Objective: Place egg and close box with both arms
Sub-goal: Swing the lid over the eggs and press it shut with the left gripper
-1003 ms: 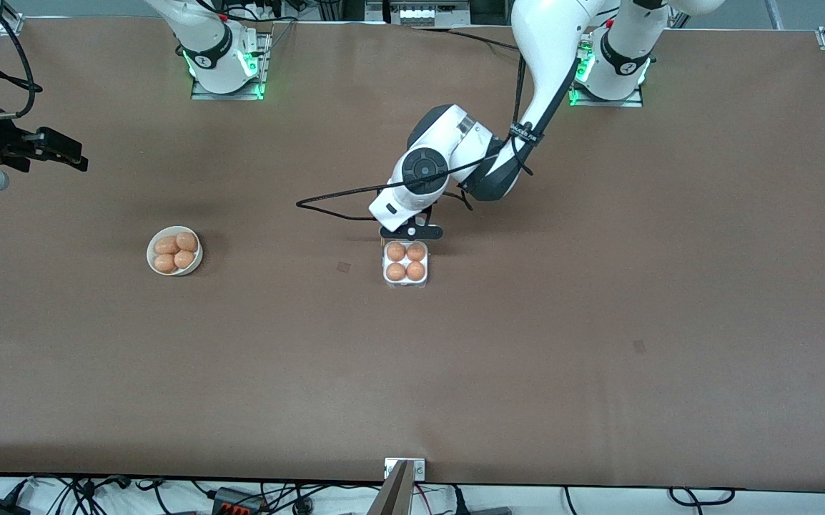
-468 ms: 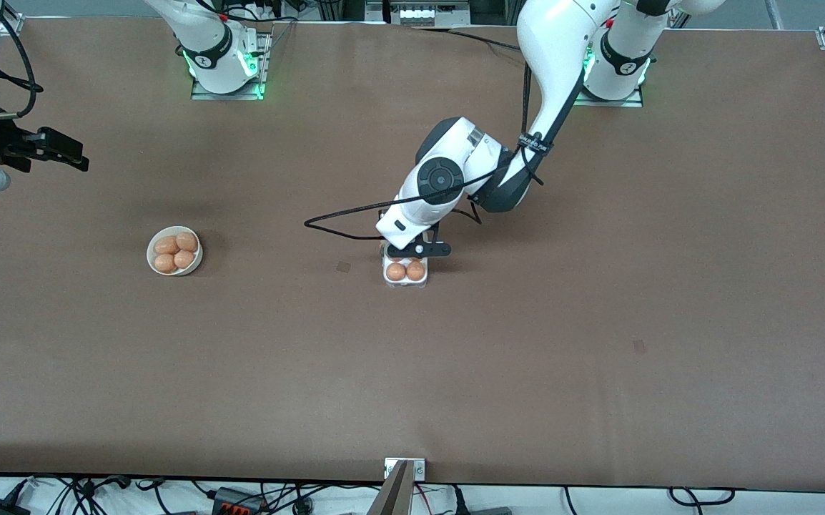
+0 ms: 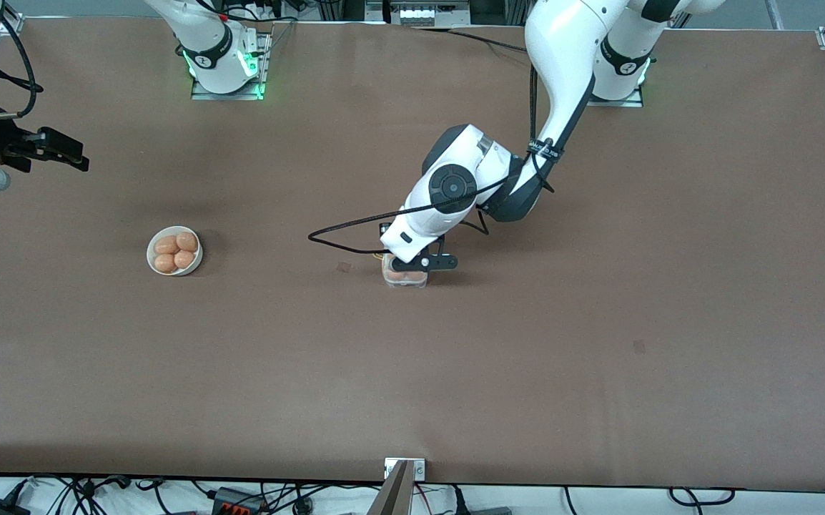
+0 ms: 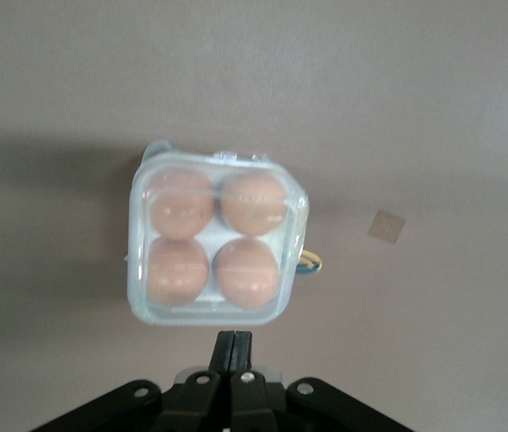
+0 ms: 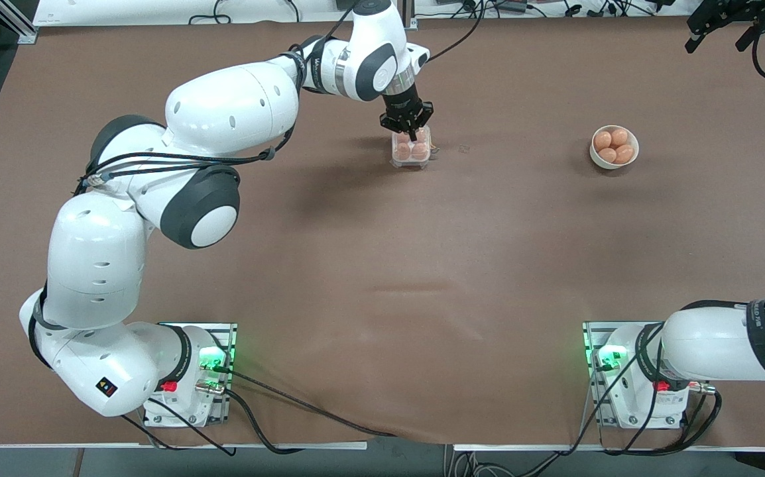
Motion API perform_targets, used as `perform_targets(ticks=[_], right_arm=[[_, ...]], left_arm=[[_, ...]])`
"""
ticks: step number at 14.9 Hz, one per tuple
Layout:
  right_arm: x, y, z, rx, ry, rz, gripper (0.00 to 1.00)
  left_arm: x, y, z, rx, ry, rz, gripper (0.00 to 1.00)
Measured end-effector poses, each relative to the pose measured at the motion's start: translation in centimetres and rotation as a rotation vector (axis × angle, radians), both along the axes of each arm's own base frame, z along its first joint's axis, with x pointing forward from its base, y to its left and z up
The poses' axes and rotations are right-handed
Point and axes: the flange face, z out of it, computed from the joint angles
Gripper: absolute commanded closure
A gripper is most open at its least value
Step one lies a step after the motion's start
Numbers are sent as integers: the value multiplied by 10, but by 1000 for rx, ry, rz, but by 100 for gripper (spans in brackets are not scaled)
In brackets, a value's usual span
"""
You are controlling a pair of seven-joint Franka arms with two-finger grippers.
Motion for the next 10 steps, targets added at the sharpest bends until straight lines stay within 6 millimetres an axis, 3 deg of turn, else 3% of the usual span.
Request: perform_targets(ticks=[4,10], right_arm=[[0,0,0,0,0,0,0],[0,0,0,0,0,0,0]], left_arm=[[21,9,-20,6,-29,5,99],[23,7,-37,7,-36,-7,99]])
